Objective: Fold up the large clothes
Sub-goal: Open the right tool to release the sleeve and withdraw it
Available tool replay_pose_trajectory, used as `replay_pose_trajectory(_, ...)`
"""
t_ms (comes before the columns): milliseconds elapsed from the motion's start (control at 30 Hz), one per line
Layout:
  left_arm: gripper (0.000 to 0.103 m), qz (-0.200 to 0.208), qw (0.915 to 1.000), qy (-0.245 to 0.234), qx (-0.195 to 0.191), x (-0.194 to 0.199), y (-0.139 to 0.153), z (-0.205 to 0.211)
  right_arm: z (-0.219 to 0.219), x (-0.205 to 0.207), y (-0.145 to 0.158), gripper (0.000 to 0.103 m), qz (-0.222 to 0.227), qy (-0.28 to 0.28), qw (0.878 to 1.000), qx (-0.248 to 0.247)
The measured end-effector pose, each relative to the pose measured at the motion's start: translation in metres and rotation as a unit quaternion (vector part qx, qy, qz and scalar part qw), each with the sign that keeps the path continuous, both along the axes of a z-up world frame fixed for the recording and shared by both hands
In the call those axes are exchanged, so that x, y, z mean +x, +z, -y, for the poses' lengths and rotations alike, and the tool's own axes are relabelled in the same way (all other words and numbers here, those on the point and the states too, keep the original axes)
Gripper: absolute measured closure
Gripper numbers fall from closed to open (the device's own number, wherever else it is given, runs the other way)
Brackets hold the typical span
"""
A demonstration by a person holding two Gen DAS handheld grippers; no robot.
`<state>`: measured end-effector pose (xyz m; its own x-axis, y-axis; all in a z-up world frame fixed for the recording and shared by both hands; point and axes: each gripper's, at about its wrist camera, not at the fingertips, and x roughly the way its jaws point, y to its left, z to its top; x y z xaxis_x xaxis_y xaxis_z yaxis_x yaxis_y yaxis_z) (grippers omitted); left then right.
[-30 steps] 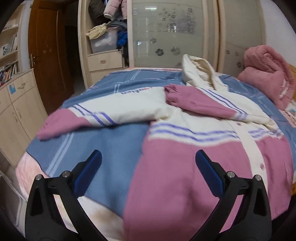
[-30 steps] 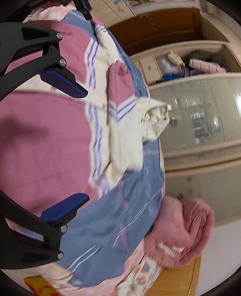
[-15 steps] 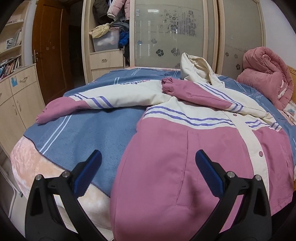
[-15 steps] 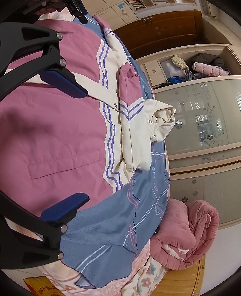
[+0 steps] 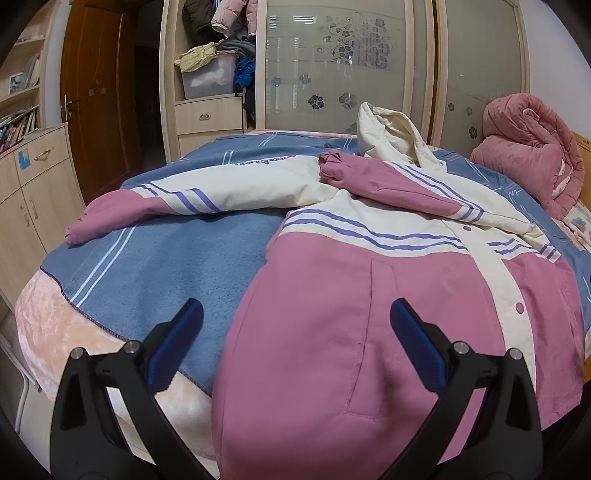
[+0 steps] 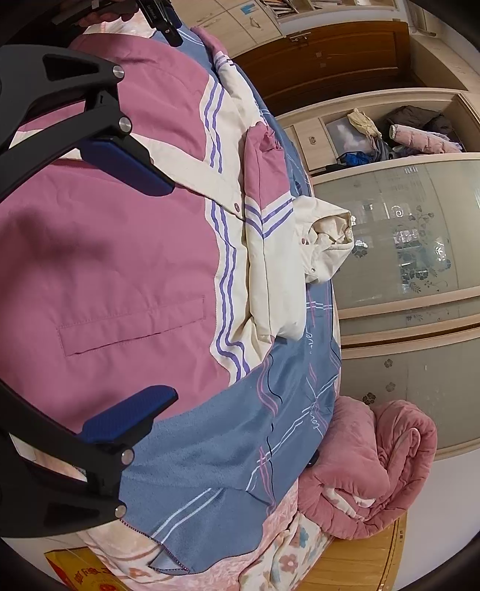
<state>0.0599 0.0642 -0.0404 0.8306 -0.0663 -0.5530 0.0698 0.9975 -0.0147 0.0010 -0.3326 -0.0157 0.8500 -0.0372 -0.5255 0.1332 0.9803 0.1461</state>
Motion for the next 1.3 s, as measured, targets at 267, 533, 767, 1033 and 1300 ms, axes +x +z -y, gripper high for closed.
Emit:
replay_pose_trajectory(267,0.002,-0.004,1.0000,0.001,-0.006,0.002,-0.001,-0.002,0.000,0.001,-0.001,0.001,-0.001,0.002,1.000,0.000)
replay_pose_trajectory(533,0.002,-0.009,0.9999,0.009,-0.003,0.005,-0.002,-0.003,0.002,-0.001,-0.001,0.001,-0.001,0.005,1.000,0.004)
replay_pose_trajectory(767,0.002,-0.016,0.9991,0.016,-0.037,0.008,-0.003,-0.018,0.001,0.001,-0.001,0.001,-0.001,0.013,1.000,0.007)
replay_pose_trajectory(1033,0.002,-0.034,0.9850,0.031,-0.166,0.017,0.010,-0.079,0.003,0.002,-0.001,0.001,-0.001,0.019,1.000,0.015)
replay_pose_trajectory(1300,0.002,-0.051,0.9487,0.151,-0.273,0.046,0.000,-0.214,0.010,0.003,-0.002,0.001,0.001,0.023,0.999,0.026)
